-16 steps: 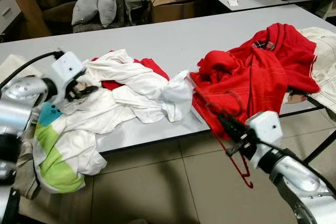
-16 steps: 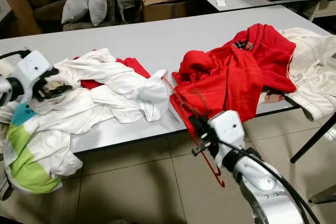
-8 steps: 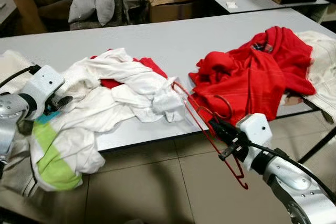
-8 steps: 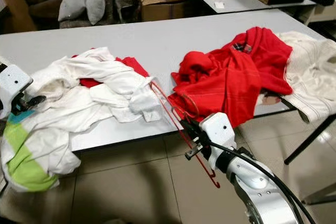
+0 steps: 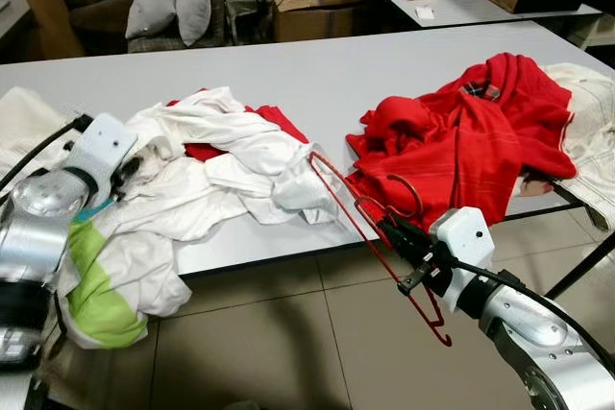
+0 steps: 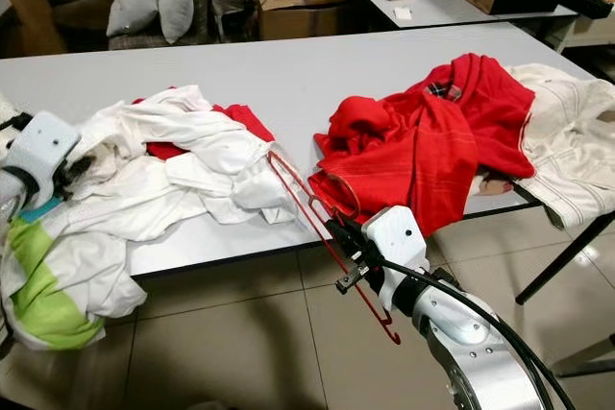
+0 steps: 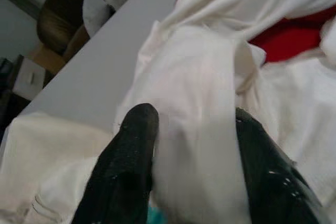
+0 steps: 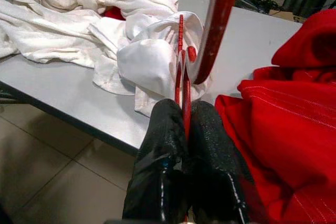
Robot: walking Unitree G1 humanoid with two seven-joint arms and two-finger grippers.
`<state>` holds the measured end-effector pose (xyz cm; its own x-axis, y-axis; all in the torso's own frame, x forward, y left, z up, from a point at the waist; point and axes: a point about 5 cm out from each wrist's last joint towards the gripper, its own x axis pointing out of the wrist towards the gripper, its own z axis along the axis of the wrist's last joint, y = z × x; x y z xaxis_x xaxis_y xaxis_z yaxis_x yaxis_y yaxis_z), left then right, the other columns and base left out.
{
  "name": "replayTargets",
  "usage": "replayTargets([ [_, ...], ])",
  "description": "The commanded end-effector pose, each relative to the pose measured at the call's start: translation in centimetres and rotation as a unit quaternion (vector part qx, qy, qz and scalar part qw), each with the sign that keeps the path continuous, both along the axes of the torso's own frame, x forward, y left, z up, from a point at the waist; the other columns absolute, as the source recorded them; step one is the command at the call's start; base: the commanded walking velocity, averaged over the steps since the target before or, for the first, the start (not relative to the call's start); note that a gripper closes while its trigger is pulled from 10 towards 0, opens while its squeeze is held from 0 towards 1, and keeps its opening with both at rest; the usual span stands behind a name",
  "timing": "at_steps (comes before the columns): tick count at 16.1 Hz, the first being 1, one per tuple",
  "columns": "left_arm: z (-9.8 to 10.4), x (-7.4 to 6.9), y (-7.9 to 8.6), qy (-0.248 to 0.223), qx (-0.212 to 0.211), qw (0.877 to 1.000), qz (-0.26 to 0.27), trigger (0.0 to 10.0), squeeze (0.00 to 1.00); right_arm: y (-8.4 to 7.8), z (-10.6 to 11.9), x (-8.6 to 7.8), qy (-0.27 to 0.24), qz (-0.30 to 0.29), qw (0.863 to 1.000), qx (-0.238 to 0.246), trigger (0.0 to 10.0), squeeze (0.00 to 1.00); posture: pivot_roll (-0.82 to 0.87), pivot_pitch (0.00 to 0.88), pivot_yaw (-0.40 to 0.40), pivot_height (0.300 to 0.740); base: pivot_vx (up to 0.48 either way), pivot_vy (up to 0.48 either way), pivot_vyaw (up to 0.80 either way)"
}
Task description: Hang hanger
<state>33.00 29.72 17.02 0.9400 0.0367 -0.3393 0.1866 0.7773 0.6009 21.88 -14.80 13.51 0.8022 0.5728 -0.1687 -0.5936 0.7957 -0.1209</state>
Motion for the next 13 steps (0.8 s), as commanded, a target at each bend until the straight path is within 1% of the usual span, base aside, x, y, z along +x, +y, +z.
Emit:
replayTargets([
  [1, -0.2, 0.3, 0.1, -0.001, 0.013, 1.000, 0.011, 0.0, 0.00, -0.4, 0.6, 0.1, -0.017, -0.004, 1.000, -0.002, 10.0, 0.00, -0.04, 0.000, 0.048, 0.740, 0.000, 0.000, 0.00],
  [3, 0.0, 0.8, 0.5, -0.011, 0.019, 0.999, 0.035, 0.0, 0.00, -1.1, 0.8, 0.0, -0.021, -0.013, 1.000, -0.010, 10.0, 0.00, -0.07, 0.000, 0.070, 0.740, 0.000, 0.000, 0.00],
  [6, -1.0, 0.9, 1.2, 0.019, 0.053, 0.998, 0.042, 0.0, 0.00, -1.9, 0.8, -0.3, -0.023, -0.020, 0.999, -0.023, 10.0, 0.00, -0.08, 0.000, 0.081, 0.740, 0.000, 0.000, 0.00],
  [8, -1.1, 0.9, 1.6, 0.021, 0.081, 0.995, 0.050, 0.0, 0.00, -2.5, 1.0, -0.7, -0.021, -0.014, 0.999, -0.044, 10.0, 0.00, -0.09, 0.000, 0.084, 0.740, 0.000, 0.000, 0.00],
  [9, -1.1, 1.1, 1.4, 0.014, 0.086, 0.995, 0.045, 0.0, 0.00, -3.5, 1.4, -1.1, -0.022, -0.013, 0.997, -0.066, 10.0, 0.00, -0.10, 0.000, 0.086, 0.740, 0.000, 0.000, 0.00],
  [11, -1.0, 1.4, 1.2, 0.005, 0.085, 0.995, 0.043, 0.0, 0.00, -4.6, 2.1, -1.3, -0.028, -0.013, 0.996, -0.085, 10.0, 0.00, -0.10, 0.000, 0.088, 0.740, 0.000, 0.000, 0.00],
  [12, -0.9, 1.5, 1.2, 0.000, 0.086, 0.995, 0.045, 0.0, 0.00, -5.0, 2.4, -1.3, -0.030, -0.011, 0.995, -0.092, 10.0, 0.00, -0.10, 0.000, 0.088, 0.740, 0.000, 0.000, 0.00],
  [13, -0.7, 1.6, 1.4, -0.012, 0.078, 0.995, 0.060, 0.0, 0.00, -5.4, 2.8, -1.4, -0.033, -0.010, 0.995, -0.091, 10.0, 0.00, -0.10, 0.000, 0.089, 0.740, 0.000, 0.000, 0.00],
])
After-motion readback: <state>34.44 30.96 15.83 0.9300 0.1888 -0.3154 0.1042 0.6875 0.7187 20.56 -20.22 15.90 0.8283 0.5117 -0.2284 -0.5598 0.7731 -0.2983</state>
